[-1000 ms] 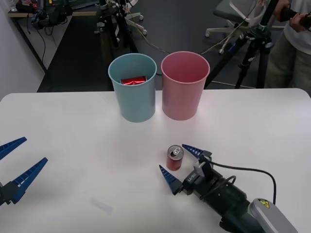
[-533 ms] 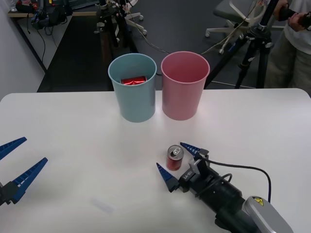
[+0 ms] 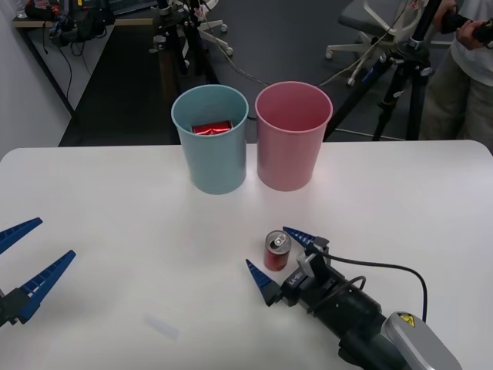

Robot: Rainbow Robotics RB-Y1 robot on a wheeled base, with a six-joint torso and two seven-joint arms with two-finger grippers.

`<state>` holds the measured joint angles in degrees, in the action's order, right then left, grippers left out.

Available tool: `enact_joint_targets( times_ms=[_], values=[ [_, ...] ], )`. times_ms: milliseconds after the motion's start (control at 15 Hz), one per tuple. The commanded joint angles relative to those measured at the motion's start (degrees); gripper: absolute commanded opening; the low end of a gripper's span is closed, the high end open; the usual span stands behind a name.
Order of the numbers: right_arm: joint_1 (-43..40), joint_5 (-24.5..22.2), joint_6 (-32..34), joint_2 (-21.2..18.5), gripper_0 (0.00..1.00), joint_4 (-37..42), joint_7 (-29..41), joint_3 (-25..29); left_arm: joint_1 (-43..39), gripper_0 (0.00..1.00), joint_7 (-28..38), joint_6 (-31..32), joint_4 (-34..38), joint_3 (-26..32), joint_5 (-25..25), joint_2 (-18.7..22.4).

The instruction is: Grasp the object on the table and drop it into the matching bin: aluminum can to the light blue bin, PET bottle to the pink bin.

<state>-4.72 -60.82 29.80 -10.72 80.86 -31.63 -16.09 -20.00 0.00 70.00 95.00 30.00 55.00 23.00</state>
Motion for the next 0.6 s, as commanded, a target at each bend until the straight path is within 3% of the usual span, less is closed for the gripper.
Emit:
enact_joint_targets(
  times_ms=[67,600],
  values=[
    [0.06,0.0,0.0,0.0,0.0,0.0,0.34,0.09,0.0,1.0,0.0,0.0,0.0,0.0,0.0,0.0],
    [0.32,0.0,-0.09,-0.09,0.0,0.0,0.34,0.27,0.0,1.0,0.0,0.0,0.0,0.0,0.0,0.0]
  ],
)
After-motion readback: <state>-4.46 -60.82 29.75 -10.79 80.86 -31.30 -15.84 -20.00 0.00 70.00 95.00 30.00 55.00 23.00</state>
